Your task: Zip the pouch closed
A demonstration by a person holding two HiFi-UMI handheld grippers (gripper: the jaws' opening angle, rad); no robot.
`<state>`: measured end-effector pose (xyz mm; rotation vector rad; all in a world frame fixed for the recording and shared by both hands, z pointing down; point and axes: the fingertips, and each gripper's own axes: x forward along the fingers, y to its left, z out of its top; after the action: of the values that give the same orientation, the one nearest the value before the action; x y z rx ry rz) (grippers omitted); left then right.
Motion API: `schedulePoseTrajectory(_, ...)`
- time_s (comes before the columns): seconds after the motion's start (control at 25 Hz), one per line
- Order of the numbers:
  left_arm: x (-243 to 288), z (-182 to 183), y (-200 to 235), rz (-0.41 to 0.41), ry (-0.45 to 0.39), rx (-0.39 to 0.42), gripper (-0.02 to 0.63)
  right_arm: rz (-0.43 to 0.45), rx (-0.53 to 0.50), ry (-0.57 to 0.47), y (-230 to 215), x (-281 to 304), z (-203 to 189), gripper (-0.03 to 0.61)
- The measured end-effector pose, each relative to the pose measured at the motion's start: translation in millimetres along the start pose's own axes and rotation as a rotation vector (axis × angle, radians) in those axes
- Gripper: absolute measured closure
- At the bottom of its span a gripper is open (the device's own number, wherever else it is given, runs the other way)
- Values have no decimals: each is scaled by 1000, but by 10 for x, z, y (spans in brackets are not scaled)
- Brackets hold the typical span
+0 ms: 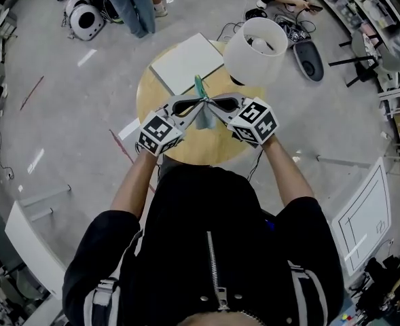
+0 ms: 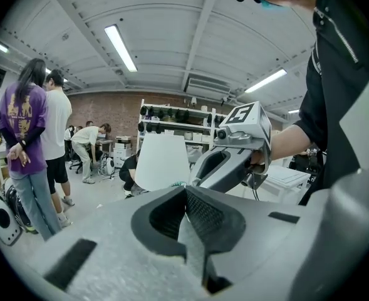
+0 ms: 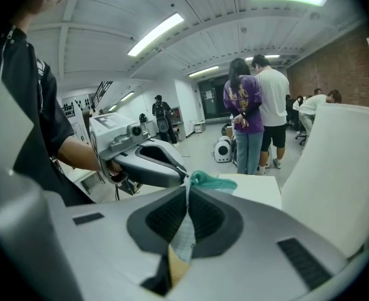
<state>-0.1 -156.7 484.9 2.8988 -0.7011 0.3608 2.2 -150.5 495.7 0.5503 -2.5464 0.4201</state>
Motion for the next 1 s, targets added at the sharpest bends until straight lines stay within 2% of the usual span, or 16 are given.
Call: schedulePoseTrajectory(1.0,39,-177,64,-1,41,-74,609,-13,23,11,44,-102,-191,566)
